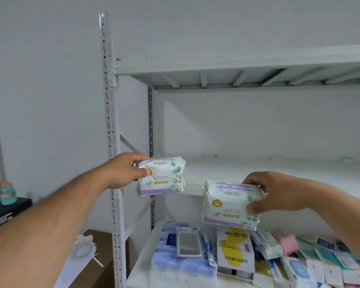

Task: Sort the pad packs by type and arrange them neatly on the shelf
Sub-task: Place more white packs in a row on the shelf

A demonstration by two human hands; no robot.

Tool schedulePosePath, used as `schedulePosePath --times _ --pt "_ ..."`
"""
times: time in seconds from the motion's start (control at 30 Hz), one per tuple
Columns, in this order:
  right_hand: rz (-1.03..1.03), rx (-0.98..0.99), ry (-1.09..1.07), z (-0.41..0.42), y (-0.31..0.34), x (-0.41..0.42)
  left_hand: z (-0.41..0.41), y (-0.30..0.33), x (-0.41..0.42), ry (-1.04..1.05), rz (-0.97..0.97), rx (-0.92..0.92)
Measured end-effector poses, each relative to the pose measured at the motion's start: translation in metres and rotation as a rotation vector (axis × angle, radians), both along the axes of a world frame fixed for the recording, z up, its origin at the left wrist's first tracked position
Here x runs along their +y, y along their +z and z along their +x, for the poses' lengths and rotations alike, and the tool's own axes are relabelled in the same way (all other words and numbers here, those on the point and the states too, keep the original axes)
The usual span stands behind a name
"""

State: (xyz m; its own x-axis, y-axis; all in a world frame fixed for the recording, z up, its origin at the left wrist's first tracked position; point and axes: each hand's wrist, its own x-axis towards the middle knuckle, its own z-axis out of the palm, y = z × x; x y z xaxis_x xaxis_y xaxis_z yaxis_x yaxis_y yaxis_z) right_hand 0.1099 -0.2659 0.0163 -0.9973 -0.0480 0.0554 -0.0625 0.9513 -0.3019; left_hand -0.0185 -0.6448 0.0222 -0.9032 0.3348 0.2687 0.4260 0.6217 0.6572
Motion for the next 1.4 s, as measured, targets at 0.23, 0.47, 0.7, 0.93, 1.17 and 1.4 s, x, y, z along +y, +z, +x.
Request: schedulePosePath --times 0.23,0.47,0.7,0.93,1.17,1.4 --pt "0.017 0.035 0.030 -0.080 0.032 -0.007 -0.084 0.015 0.008 0.062 -0.020 0.050" --pt "0.009 0.104 0.062 -0.162 0.052 0.024 -0.158 0.025 0.048 0.060 -0.058 0.083" --pt "-0.030 0.105 0.094 -0.242 0.057 0.036 -0.228 0.033 0.071 0.081 0.006 0.043" --pt "-0.018 0.091 0.077 -0.317 0.051 0.041 -0.321 0.029 0.085 0.096 -0.006 0.004" --pt "-0.007 0.079 0.009 -0.400 0.051 0.032 -0.430 0.023 0.095 0.072 -0.102 0.007" --pt "0.010 0.036 -0.008 -0.478 0.049 0.006 -0.519 0.003 0.102 0.037 -0.090 -0.098"
